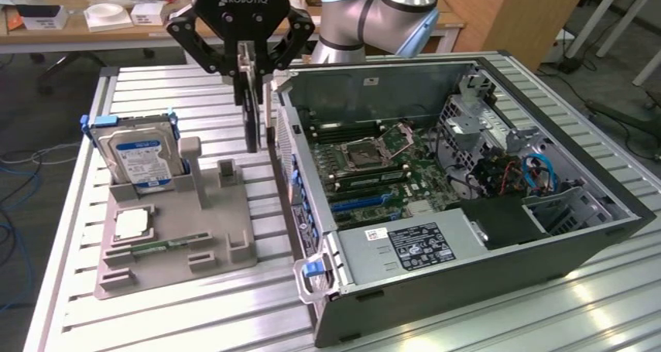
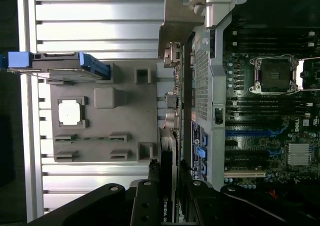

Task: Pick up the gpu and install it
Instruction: 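Pick up the gpu and move the gpu toward the slot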

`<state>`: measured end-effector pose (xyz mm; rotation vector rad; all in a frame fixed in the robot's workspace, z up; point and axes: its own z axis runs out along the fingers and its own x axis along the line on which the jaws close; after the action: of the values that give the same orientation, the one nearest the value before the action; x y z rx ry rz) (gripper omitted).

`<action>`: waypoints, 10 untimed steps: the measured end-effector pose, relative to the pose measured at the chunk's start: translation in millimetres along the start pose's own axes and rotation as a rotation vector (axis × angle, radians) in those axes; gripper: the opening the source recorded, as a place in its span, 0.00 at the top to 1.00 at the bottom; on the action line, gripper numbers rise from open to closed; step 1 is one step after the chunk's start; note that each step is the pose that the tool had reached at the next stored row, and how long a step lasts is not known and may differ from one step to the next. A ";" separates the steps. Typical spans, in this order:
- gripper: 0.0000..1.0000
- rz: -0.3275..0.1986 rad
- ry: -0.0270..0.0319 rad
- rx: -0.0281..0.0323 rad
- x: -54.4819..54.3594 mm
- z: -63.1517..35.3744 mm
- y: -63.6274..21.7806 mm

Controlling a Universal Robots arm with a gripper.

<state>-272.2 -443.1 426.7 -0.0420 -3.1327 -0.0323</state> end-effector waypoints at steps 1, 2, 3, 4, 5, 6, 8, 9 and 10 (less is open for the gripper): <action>0.74 0.000 -0.0001 -0.0001 -0.9 0.0 0.0; 0.74 0.000 -0.0001 -0.0001 -1.9 0.0 0.1; 0.74 0.000 0.0000 -0.0001 -2.9 0.0 0.1; 0.74 0.000 0.0000 0.0000 -3.9 0.0 0.1; 0.74 0.000 0.0000 -0.0001 -4.9 0.0 0.1; 0.74 0.000 0.0000 0.0000 -6.3 0.0 0.2; 0.74 0.000 -0.0001 -0.0001 -8.6 0.0 0.2; 0.74 0.000 0.0000 -0.0001 -9.8 0.0 0.3; 0.74 0.000 0.0000 -0.0001 -11.0 0.0 0.3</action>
<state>-261.2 -443.1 426.7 -0.0421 -3.1327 -0.0324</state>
